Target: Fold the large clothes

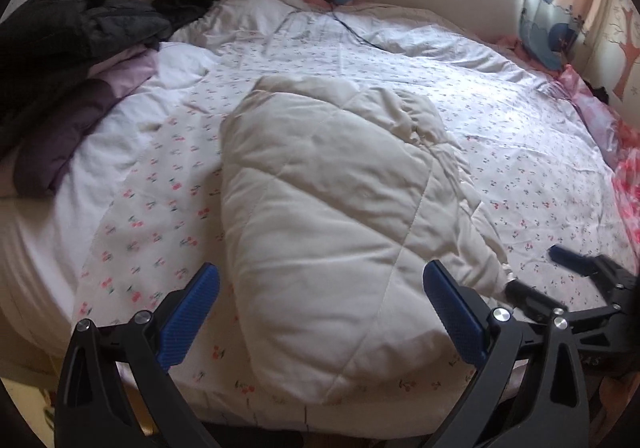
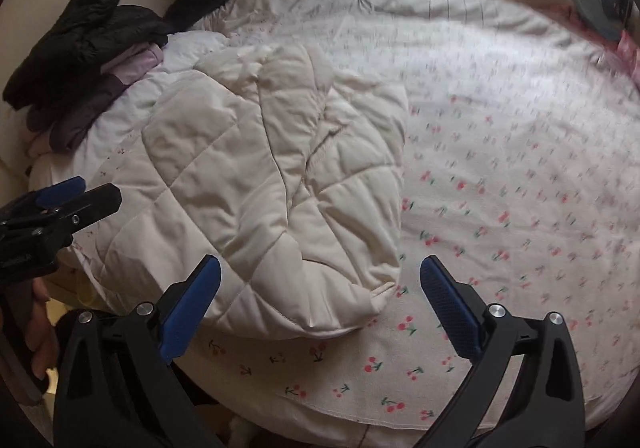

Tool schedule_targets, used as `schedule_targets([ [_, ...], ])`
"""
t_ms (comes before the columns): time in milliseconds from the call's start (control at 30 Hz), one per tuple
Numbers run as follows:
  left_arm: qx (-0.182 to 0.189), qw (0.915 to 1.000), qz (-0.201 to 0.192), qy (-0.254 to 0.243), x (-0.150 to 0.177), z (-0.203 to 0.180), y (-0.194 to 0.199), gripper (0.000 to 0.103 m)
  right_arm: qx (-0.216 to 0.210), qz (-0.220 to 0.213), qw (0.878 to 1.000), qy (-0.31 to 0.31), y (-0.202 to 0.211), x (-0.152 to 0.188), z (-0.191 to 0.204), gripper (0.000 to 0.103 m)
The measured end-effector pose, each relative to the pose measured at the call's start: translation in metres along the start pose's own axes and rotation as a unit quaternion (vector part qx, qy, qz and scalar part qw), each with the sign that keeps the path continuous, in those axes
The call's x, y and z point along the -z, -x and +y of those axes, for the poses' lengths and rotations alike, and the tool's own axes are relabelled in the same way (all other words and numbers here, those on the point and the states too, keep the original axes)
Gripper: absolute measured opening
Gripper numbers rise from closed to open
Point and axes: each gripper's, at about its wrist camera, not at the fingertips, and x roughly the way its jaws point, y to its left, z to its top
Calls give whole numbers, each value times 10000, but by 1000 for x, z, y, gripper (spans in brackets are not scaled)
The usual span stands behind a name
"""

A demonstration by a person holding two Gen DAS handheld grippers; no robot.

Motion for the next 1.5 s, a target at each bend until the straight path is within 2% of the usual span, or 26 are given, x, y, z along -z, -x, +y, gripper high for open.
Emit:
schedule_targets([
  [133,-197,9995,224,-65,8,-1,5,98,170,-178,9995,214,14,5,15,96],
  [400,-233,9996,164,-14,23,4,16,98,156,-58,9994,290,8,4,26,96],
  [900,-404,9990,158,-52,24,3,10,98,178,15,9993,315,-2,-1,27,96],
  [1500,-274,9995,178,37,27,1,10,98,145,110,9994,285,-2,3,28,96],
])
